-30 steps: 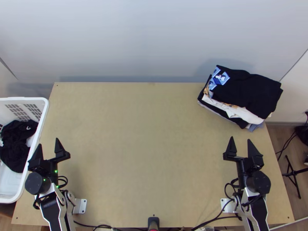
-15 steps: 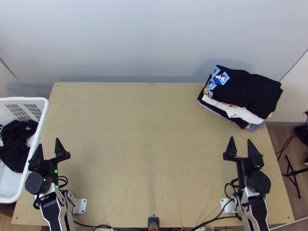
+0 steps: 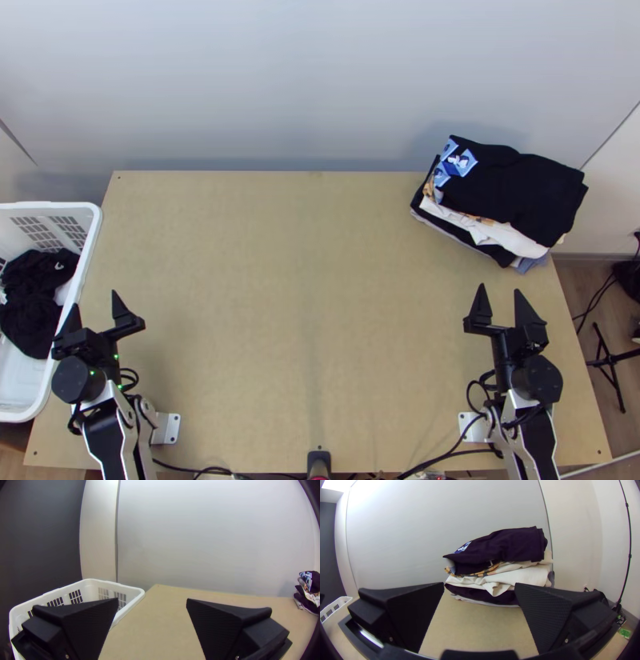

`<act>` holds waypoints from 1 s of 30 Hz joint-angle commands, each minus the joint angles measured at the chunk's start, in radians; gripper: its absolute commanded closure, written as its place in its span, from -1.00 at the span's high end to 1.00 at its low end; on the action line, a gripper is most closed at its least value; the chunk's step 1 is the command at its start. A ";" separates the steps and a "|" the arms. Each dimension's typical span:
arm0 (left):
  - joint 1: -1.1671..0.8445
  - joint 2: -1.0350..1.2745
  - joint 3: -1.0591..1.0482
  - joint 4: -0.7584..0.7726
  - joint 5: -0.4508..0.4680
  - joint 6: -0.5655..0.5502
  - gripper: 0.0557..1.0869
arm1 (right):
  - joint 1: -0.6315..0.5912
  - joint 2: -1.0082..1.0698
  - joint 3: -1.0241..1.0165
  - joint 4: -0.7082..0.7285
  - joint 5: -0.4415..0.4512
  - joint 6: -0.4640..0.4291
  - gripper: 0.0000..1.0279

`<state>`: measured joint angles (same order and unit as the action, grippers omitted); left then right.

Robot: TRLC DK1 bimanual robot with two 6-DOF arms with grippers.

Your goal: Fold the t-shirt

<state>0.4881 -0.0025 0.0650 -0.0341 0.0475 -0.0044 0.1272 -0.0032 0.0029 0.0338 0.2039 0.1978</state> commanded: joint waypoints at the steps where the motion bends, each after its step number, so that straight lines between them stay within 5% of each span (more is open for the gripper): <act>1: -0.009 0.042 0.246 -0.197 -0.015 0.043 0.89 | 0.000 0.000 0.000 0.000 0.000 0.000 0.91; 4: -0.036 0.145 0.453 -0.388 -0.012 0.043 0.89 | 0.000 0.000 0.000 0.000 0.000 0.000 0.91; 12: 0.035 0.564 0.865 -0.544 -0.020 0.015 0.89 | 0.000 0.000 0.000 0.000 0.000 0.000 0.91; 28: 0.477 1.573 1.142 -0.569 -0.011 0.251 0.90 | 0.000 0.000 0.000 0.000 0.000 0.000 0.91; 30: 0.517 1.682 1.184 -0.569 0.051 0.271 0.90 | 0.000 0.000 0.000 0.000 0.000 0.000 0.91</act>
<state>0.8665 1.2877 1.1240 -0.5949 0.0330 0.1852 0.1272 -0.0032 0.0029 0.0338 0.2039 0.1978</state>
